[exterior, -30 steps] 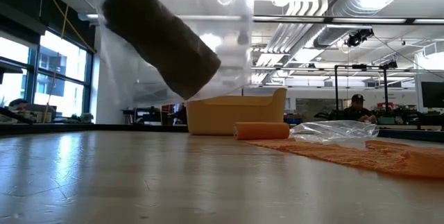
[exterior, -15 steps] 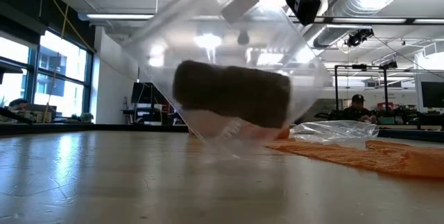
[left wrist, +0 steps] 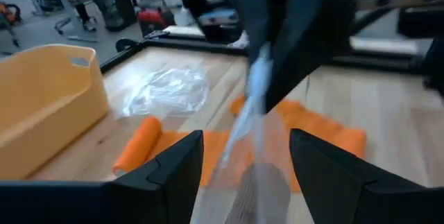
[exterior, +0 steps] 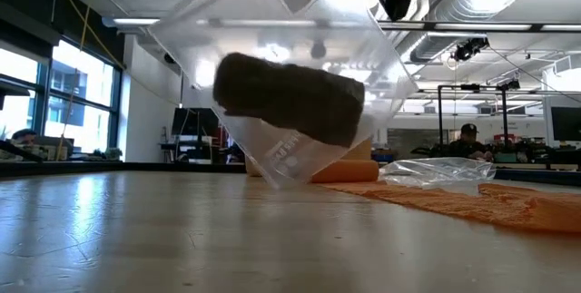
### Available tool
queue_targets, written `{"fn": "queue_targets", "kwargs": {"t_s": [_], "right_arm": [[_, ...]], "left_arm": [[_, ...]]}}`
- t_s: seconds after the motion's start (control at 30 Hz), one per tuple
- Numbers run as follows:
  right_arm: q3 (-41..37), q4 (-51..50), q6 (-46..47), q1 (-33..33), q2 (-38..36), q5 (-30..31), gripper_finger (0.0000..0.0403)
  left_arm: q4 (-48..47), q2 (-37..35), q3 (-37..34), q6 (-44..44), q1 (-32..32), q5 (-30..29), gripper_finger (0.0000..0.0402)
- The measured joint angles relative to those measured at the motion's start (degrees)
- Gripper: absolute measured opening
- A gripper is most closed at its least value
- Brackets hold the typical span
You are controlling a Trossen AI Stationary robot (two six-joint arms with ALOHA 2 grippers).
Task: Roll bandage
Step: Close the bottom transparent zip
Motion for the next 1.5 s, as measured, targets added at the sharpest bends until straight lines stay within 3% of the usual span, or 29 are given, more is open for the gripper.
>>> {"fn": "queue_targets", "kwargs": {"t_s": [0.17,0.33,0.53,0.67,0.73,0.9,1.03,1.13,1.2,1.37,1.5], "right_arm": [[0.0,2.2,-0.7,0.9,-0.3,0.4,0.0000],[0.0,5.1,-0.7,1.3,-0.3,1.5,0.0000],[0.0,5.2,0.2,1.3,-0.3,2.0,0.0000],[0.0,5.0,0.6,1.4,-0.3,2.0,0.0000],[0.0,4.4,0.7,1.4,-0.3,2.0,0.0000],[0.2,-0.3,-4.7,1.4,-0.3,1.5,0.0001],[0.1,-6.9,-8.4,1.4,-1.6,1.4,0.0030],[0.1,-13.4,-6.2,0.4,-3.4,-0.3,0.0071],[0.1,-15.3,-5.7,0.1,-4.0,-1.4,0.0100],[0.1,-12.8,-13.1,2.1,-2.7,-6.2,0.0145],[0.0,-9.7,-13.3,4.5,0.6,-2.8,0.0147]], "left_arm": [[25.5,0.2,-10.2,6.5,-0.7,-1.4,0.0206],[45.1,3.2,-14.7,15.2,-1.4,2.2,0.0171],[55.5,6.8,-14.9,21.0,-1.4,3.4,0.0084],[56.9,7.0,-14.9,23.2,-2.4,2.7,0.0018],[57.0,6.8,-14.9,24.4,-3.1,1.4,0.0006],[50.2,3.7,-14.6,22.2,-4.3,0.8,0.0002],[27.5,-2.4,-12.2,7.2,-3.7,8.6,0.0001],[6.6,-5.2,-8.2,-6.2,-2.2,14.7,0.0001],[-2.3,-5.6,-5.7,-10.5,-1.4,18.6,0.0001],[-6.8,-5.7,-3.4,-12.4,0.1,23.7,0.0000],[-7.1,-5.7,-3.4,-12.6,0.6,23.4,0.0000]]}}
